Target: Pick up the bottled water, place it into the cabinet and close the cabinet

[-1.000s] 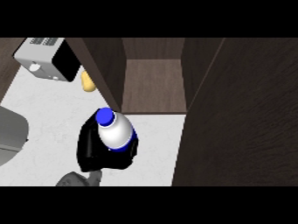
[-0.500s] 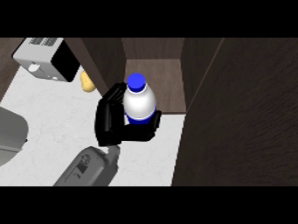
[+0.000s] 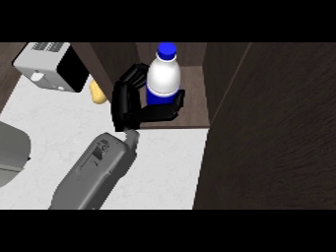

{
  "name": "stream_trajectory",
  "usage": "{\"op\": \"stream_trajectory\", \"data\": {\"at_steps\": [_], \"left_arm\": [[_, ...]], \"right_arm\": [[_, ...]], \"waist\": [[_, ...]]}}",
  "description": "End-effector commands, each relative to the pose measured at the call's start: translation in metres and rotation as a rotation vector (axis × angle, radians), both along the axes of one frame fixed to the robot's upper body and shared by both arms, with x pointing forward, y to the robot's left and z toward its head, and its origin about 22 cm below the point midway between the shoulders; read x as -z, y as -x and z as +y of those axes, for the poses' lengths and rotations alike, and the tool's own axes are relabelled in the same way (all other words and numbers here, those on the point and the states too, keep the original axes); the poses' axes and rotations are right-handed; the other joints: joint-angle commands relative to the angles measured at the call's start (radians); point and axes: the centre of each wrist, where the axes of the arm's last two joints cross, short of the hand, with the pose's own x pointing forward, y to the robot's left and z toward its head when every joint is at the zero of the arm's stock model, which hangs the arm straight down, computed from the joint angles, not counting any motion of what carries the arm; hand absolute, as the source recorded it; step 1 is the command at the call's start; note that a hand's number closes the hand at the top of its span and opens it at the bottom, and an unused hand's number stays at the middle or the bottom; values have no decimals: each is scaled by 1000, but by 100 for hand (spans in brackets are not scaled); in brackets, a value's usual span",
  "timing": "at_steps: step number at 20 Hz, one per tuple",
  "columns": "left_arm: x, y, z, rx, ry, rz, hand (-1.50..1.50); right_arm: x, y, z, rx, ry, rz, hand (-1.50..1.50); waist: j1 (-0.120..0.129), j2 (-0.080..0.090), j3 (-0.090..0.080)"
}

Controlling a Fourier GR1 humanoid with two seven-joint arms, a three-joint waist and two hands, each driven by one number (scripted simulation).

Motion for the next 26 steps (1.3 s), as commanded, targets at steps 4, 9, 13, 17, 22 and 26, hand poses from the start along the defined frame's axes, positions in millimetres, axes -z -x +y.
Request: {"op": "stream_trajectory", "data": {"at_steps": [4, 9, 13, 17, 22, 26], "left_arm": [[4, -32, -15, -35, -119, 25, 150], [-10, -51, -18, -98, -145, 69, 150], [-3, -69, -12, -131, -173, 94, 150], [13, -75, 3, -164, -289, 89, 150], [29, -78, -2, -251, -370, 156, 150], [32, -85, 4, -274, -365, 175, 150]], "right_arm": [[-16, 11, -6, 5, -1, -35, -150], [-20, 22, -18, -7, -8, -34, -150], [-29, 22, -19, -13, -23, -52, -150], [-22, 10, -16, -8, -17, -47, -150], [-10, 15, -12, -28, -20, -59, -150], [-12, 19, -12, -27, -21, -43, -150]], "waist": [[-4, 2, 0], [-9, 1, 1], [-16, 5, 0], [-7, 6, 0], [-28, 8, 0], [-45, 15, -1]]}}
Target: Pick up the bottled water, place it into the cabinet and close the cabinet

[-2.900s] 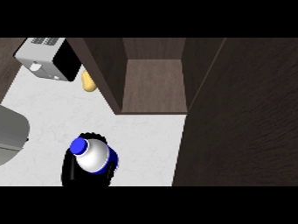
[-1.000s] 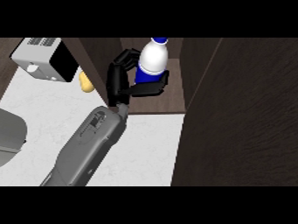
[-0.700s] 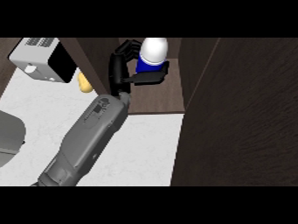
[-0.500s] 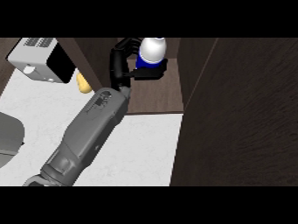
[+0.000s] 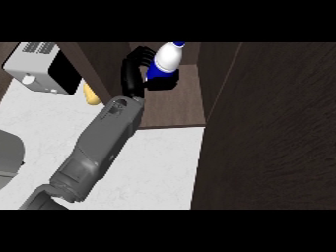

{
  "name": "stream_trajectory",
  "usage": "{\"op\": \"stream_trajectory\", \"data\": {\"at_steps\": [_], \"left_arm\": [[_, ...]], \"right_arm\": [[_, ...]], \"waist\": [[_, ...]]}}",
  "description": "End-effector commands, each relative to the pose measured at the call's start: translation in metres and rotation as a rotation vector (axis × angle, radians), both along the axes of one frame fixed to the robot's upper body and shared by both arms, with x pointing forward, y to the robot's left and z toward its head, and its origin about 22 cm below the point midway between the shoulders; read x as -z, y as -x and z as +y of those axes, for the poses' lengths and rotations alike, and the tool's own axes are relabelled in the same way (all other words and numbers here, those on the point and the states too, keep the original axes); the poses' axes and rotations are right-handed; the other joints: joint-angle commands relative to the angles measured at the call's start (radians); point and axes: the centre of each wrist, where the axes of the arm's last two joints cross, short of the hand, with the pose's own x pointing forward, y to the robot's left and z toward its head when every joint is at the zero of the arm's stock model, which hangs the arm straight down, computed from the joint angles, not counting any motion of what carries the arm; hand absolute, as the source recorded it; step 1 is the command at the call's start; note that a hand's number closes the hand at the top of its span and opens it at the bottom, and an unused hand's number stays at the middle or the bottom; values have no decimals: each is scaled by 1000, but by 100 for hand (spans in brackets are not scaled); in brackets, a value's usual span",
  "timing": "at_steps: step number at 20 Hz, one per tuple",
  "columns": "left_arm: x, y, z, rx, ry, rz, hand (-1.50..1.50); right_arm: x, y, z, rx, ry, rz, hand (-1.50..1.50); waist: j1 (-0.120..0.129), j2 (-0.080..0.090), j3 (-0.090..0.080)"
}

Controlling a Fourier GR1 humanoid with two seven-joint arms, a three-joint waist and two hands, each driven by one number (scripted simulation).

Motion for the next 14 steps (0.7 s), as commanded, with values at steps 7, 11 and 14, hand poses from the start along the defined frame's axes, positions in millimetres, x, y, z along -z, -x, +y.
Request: {"op": "stream_trajectory", "data": {"at_steps": [7, 11, 14], "left_arm": [[25, -1, 20, -51, -23, 35, 150], [21, -4, 15, -76, -111, 37, 150], [24, -8, 36, -92, -176, 58, -150]], "right_arm": [[-13, 12, -8, -17, -19, -35, -150], [1, 9, -1, -26, -11, -37, -150], [-9, 10, -1, -32, 1, -22, -150]], "waist": [[-4, 6, 0], [-8, 6, 1], [-17, 11, -1]]}}
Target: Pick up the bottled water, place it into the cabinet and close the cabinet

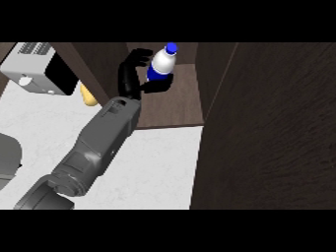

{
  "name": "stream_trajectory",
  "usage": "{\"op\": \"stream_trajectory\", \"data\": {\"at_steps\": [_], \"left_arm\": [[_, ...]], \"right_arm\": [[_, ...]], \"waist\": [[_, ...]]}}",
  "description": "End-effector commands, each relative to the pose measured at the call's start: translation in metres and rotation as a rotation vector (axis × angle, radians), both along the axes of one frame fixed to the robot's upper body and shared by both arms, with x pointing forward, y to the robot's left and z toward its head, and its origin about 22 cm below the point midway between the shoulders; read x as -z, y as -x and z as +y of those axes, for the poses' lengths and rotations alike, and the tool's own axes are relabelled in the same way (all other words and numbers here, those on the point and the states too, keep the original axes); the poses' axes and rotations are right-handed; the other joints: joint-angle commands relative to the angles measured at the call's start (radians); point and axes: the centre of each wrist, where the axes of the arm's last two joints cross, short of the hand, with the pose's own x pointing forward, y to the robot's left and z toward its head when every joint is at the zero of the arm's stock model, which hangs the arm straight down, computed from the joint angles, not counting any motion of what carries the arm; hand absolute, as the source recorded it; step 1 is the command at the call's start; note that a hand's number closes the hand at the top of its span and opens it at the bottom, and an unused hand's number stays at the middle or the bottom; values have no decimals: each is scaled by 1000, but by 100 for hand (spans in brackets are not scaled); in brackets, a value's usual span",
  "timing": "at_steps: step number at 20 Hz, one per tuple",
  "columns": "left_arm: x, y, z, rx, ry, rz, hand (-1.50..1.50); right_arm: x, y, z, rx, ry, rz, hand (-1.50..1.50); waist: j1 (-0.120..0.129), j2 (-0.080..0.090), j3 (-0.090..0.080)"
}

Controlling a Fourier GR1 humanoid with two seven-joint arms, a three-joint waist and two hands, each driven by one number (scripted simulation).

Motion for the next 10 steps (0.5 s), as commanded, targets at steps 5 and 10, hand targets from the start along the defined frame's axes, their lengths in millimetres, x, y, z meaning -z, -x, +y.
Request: {"op": "stream_trajectory", "data": {"at_steps": [5, 10], "left_arm": [[17, 4, 14, -81, -155, 64, -150], [11, -1, 25, -122, -159, 45, -150]], "right_arm": [[-9, 8, -3, -20, -9, -17, -150], [-16, 9, -7, -36, -14, -35, -150]], "waist": [[-4, 7, 0], [-19, 15, -1]]}}
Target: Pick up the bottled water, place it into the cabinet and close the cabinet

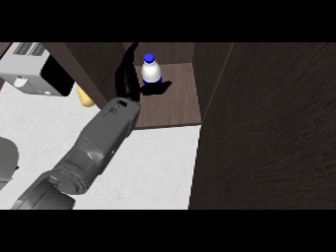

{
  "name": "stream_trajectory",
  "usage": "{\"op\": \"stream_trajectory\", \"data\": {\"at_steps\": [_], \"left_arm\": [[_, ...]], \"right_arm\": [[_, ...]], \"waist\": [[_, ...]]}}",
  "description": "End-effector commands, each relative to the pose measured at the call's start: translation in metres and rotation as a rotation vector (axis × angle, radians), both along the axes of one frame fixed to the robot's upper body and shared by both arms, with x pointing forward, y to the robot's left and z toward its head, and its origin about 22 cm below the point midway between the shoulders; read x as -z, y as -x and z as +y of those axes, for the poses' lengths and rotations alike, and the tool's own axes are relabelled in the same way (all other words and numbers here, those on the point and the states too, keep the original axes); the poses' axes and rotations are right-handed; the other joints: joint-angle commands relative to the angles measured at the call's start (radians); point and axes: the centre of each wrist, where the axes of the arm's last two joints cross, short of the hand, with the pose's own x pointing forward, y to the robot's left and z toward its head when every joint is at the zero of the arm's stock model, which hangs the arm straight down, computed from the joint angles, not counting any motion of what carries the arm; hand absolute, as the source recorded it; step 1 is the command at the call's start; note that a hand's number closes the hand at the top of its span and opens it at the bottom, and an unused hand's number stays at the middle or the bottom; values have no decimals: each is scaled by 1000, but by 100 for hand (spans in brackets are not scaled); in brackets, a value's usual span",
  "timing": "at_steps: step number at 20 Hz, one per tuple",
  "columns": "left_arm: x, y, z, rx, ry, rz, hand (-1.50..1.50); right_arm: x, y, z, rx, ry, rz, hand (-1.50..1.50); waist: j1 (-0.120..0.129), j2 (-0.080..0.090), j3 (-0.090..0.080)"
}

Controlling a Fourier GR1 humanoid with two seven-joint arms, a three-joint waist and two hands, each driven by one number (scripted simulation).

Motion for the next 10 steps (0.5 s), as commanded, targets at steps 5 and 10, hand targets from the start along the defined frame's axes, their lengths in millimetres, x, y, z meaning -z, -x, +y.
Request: {"op": "stream_trajectory", "data": {"at_steps": [5, 10], "left_arm": [[12, 4, 15, -43, -5, 12, -150], [-14, -8, 6, 90, 96, -65, -150]], "right_arm": [[-8, 10, 0, -12, -4, -10, -150], [-13, 17, -5, -23, -17, -7, -150]], "waist": [[8, 4, -2], [11, -2, -1]]}}
